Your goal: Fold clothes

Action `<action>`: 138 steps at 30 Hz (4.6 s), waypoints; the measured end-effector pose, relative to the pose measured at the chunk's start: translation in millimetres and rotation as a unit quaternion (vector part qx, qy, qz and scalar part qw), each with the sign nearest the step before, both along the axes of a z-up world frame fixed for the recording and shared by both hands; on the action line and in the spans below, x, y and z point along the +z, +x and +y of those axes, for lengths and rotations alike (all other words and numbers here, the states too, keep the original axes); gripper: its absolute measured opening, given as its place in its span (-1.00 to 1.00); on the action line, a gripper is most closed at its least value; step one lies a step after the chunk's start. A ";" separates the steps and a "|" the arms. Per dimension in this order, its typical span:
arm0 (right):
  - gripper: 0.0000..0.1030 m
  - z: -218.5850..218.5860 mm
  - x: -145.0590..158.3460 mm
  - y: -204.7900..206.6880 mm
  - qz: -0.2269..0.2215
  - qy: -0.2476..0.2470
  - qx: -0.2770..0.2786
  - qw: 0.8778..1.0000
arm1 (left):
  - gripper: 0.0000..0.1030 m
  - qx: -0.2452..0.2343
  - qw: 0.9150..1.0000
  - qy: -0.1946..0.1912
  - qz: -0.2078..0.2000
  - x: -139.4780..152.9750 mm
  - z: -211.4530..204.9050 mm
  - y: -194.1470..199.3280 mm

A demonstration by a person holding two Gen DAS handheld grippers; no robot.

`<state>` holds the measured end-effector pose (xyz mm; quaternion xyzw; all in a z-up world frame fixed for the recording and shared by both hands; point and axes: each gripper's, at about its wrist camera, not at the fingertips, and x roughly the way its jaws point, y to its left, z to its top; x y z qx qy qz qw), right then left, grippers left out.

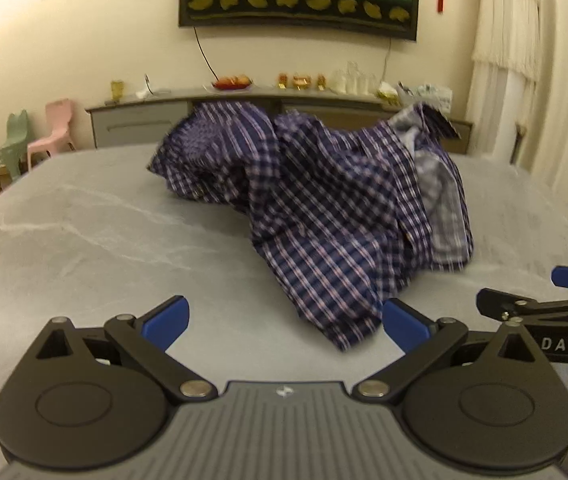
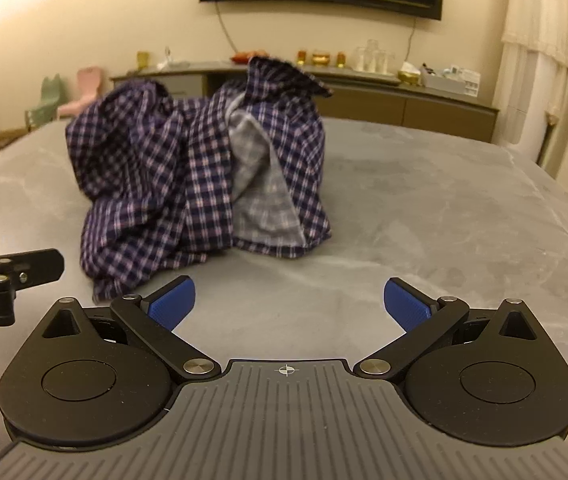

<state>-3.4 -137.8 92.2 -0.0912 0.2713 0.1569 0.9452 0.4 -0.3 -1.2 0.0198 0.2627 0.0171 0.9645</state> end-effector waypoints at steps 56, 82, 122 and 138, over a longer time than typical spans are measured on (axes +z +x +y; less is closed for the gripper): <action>-1.00 -7.2 -6.5 6.7 0.078 0.044 0.049 0.995 | -1.00 -0.055 0.991 -0.064 0.103 -17.3 -21.2 3.3; 0.74 40.5 25.5 12.3 -0.020 -0.009 0.077 0.997 | 1.00 0.037 0.972 -0.204 0.113 26.2 64.5 93.5; -0.04 71.5 34.1 172.8 0.070 -0.030 0.063 0.995 | 0.56 0.004 0.966 -0.248 0.073 -23.1 76.8 116.1; -0.08 -50.8 66.6 -7.4 0.171 -0.001 0.228 0.959 | -0.23 0.209 0.910 -0.357 0.035 21.3 202.8 60.1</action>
